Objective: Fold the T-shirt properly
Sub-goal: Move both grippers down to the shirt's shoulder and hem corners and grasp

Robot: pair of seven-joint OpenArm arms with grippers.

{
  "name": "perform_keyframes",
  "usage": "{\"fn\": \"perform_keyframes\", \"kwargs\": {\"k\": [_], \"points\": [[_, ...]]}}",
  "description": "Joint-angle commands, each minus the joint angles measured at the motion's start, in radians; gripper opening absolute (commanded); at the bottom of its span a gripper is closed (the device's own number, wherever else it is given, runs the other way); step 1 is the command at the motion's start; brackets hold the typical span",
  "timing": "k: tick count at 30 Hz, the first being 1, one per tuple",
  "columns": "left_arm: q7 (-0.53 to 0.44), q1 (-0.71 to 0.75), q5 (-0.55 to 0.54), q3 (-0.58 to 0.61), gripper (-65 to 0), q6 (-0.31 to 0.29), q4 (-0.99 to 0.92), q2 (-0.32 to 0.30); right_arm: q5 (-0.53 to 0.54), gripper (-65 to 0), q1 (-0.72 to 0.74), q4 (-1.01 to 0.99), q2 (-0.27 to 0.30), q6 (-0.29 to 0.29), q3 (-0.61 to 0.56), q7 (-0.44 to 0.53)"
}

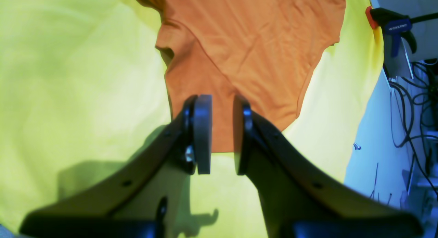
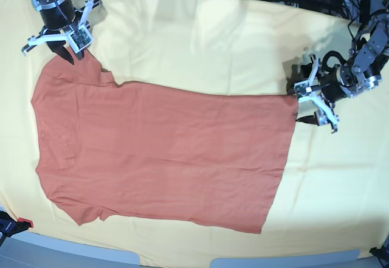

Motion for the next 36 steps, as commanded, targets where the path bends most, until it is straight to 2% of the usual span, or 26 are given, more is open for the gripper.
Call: {"fn": "perform_keyframes", "kwargs": {"k": [1,4,6,9,11,15,17,21,25,27,29,30,33,36], "points": [[0.012,-0.035,0.007,0.021,-21.3,0.0,-0.01,-0.013,-0.004,-50.6,-0.004,0.019,0.01,-0.011,0.006,0.018],[0.011,-0.099,0.007,0.099,-21.3,0.0,-0.048,0.014,0.007,-42.0,-0.009,0.005,0.01,-0.008,0.006,0.014],[0.012,-0.13,0.008,0.134,-21.3,0.0,-0.067,0.037,0.043,-35.9,-0.008,-0.022,0.01,0.013,0.006,0.011],[0.012,-0.15,0.008,0.147,-22.9,0.0,-0.081,0.073,0.048,-34.6,-0.005,-0.089,0.01,0.029,0.006,0.018],[0.014,-0.156,0.007,0.147,-30.4,0.0,-0.082,0.087,0.047,-34.6,0.0,-0.134,0.011,0.027,0.006,0.028],[0.026,-0.161,0.007,0.147,-55.8,0.0,-0.082,0.095,0.042,-34.6,0.0,-0.187,0.011,0.027,0.006,0.058],[0.033,-0.161,0.007,0.147,-64.4,0.001,-0.082,0.094,0.036,-34.6,0.0,-0.205,0.011,0.026,0.006,0.06],[0.047,-0.161,0.006,0.147,-65.0,0.001,-0.082,0.094,0.038,-34.6,0.033,-0.264,0.011,0.035,0.006,0.06],[0.047,-0.161,0.007,0.147,-65.0,0.001,-0.082,0.094,0.048,-34.6,0.085,-0.323,0.011,0.11,0.006,0.061],[0.047,-0.161,0.007,0.147,-65.0,0.001,-0.082,0.094,0.047,-34.7,0.1,-0.333,0.011,0.119,0.006,0.061],[0.048,-0.161,0.007,0.147,-65.0,0.001,-0.082,0.094,0.047,-36.2,0.113,-0.336,0.014,0.114,0.006,0.06],[0.048,-0.161,0.007,0.147,-65.0,0.001,-0.082,0.094,0.044,-40.2,0.113,-0.336,0.014,0.111,0.006,0.06],[0.05,-0.164,0.007,0.147,-65.0,0.001,-0.082,0.094,0.044,-65.0,0.113,-0.336,0.014,0.092,0.006,0.059],[0.05,-0.174,0.005,0.147,-65.0,0.0,-0.082,0.085,0.04,-65.0,0.113,-0.336,0.019,0.071,0.006,0.048]]}}
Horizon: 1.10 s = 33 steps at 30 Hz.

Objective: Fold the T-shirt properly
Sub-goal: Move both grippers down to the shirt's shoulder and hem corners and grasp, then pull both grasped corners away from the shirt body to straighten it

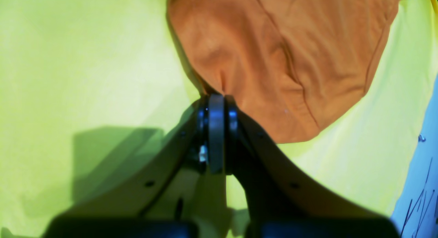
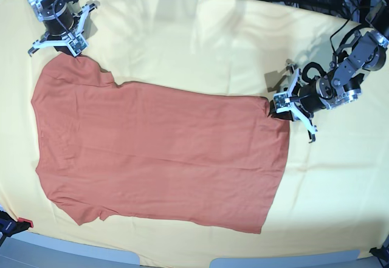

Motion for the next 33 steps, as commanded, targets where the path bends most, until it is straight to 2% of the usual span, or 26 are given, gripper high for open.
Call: {"fn": "perform_keyframes", "kwargs": {"k": [1,5,8,12,15,18,19,22,28,30,33], "points": [[0.026,-0.023,0.009,-0.004,-65.0,-0.001,0.002,-0.031,-0.012,-65.0,-0.005,0.007,0.017,-0.01,0.005,-0.018],[0.025,-0.06,-0.002,-0.004,-65.0,-0.002,0.004,-0.079,-0.008,-65.0,-0.008,0.026,0.025,-0.001,0.005,-0.078],[0.025,-0.082,-0.064,-0.004,-65.0,-0.004,0.009,-0.109,-0.004,-65.0,-0.011,0.058,0.062,0.0,0.005,-0.128],[0.026,-0.088,-0.106,-0.004,-65.0,-0.047,0.039,-0.13,0.031,-65.0,-0.011,0.097,0.124,-0.001,0.005,-0.157],[0.026,-0.088,-0.15,-0.004,-65.0,-0.142,0.067,-0.143,0.092,-65.0,-0.011,0.111,0.166,0.001,0.005,-0.199],[0.025,-0.088,-0.196,-0.004,-65.0,-0.263,0.089,-0.16,0.101,-65.0,-0.022,0.115,0.193,0.003,0.005,-0.24],[0.025,-0.088,-0.203,-0.004,-65.0,-0.274,0.091,-0.167,0.101,-65.0,-0.034,0.118,0.203,0.003,0.005,-0.239],[0.025,-0.088,-0.232,-0.004,-65.0,-0.274,0.093,-0.197,0.098,-65.0,-0.087,0.146,0.226,0.009,0.005,-0.248],[0.026,-0.077,-0.401,-0.004,-65.0,-0.274,0.115,-0.274,0.083,-65.0,-0.212,0.251,0.246,0.007,0.006,-0.262],[0.031,-0.044,-0.461,-0.004,-65.0,-0.274,0.144,-0.307,0.061,-65.0,-0.257,0.276,0.246,0.007,0.006,-0.262],[0.064,0.034,-0.479,-0.004,-65.0,-0.274,0.209,-0.359,0.037,-65.0,-0.319,0.3,0.246,0.006,0.006,-0.288]]}}
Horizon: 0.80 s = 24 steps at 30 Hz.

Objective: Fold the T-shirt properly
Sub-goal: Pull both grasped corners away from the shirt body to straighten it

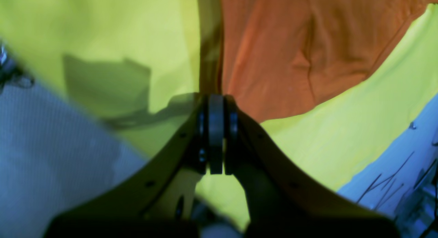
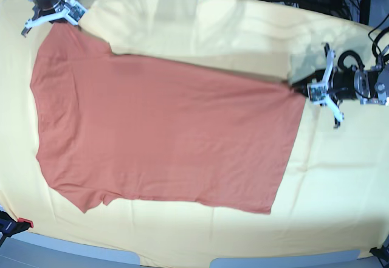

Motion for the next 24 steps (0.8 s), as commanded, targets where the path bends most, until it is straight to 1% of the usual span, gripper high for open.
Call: {"fn": "perform_keyframes", "kwargs": {"k": [1,4,7,12,15,19,24], "points": [[-0.002,0.01,-0.006,-0.01,-65.0,-0.003,0.034,-0.042,-0.007,-65.0,-0.022,0.023,0.013,-0.006,0.006,-0.014],[0.008,0.066,-0.006,-0.01,-65.0,-0.003,0.103,-0.082,-0.007,-65.0,-0.06,0.033,0.012,-0.022,0.006,-0.021],[0.013,0.114,-0.006,-0.01,-65.0,-0.003,0.161,-0.121,-0.008,-65.0,-0.098,0.051,0.012,-0.024,0.006,-0.024],[0.097,0.194,-0.006,-0.01,-65.0,-0.003,0.252,-0.168,-0.008,-65.0,-0.182,0.084,0.012,-0.069,0.006,-0.066],[0.133,0.204,-0.006,-0.01,-65.0,-0.003,0.283,-0.175,-0.008,-65.0,-0.224,0.085,0.012,-0.085,0.006,-0.066],[0.134,0.204,-0.006,-0.01,-65.0,-0.003,0.289,-0.174,-0.01,-65.0,-0.263,0.085,0.012,-0.104,0.006,-0.089],[0.131,0.204,-0.006,-0.01,-65.0,-0.003,0.289,-0.174,-0.089,-65.0,-0.286,0.085,0.012,-0.155,0.006,-0.111]]}}
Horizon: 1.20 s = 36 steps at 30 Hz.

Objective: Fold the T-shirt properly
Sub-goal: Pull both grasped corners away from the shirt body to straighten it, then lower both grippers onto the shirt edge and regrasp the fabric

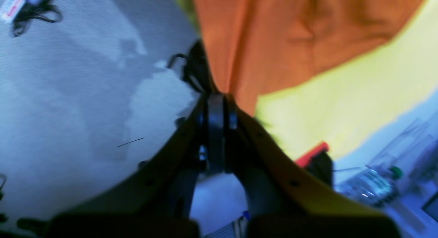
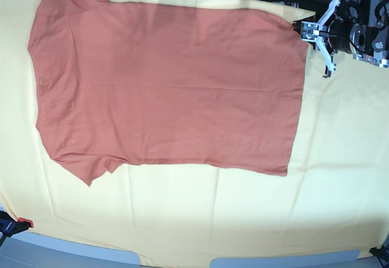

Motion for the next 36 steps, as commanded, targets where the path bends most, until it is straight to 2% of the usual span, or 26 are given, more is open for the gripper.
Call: {"fn": "perform_keyframes", "kwargs": {"k": [1,8,12,15,18,22,24,27,29,36], "points": [[-0.015,-0.009,-0.006,-0.009,-65.0,-0.002,0.01,-0.027,-0.018,-65.0,-0.013,0.015,0.008,-0.011,0.005,-0.012],[-0.005,-0.009,-0.006,-0.009,-65.0,-0.002,0.052,-0.028,-0.122,-65.0,-0.013,0.015,0.008,-0.013,0.005,0.043],[0.075,-0.016,0.019,-0.009,-65.0,-0.002,0.119,-0.05,-0.216,-65.0,-0.013,0.015,0.008,-0.017,0.005,0.058],[0.089,-0.042,0.087,-0.009,-65.0,-0.002,0.158,-0.06,-0.269,-65.0,-0.013,0.015,0.009,-0.073,0.005,0.108],[0.062,-0.078,0.102,-0.009,-65.0,-0.002,0.174,-0.055,-0.283,-65.0,-0.011,0.015,0.009,-0.084,0.005,0.159],[0.052,-0.104,0.154,-0.009,-65.0,-0.002,0.172,-0.027,-0.283,-65.0,0.073,0.015,0.011,-0.083,0.005,0.166],[0.052,-0.103,0.202,-0.009,-65.0,0.044,0.172,-0.009,-0.282,-65.0,0.116,0.015,0.018,-0.079,0.005,0.177],[0.053,-0.103,0.271,-0.009,-65.0,0.149,0.167,0.028,-0.22,-65.0,0.181,0.015,0.045,-0.078,0.005,0.204],[0.053,-0.103,0.306,-0.009,-65.0,0.212,0.157,0.061,-0.166,-65.0,0.233,0.015,0.059,-0.044,0.005,0.235],[0.055,-0.103,0.381,-0.009,-65.0,0.316,0.055,0.167,-0.043,-65.0,0.375,0.015,0.061,0.023,0.005,0.293]]}}
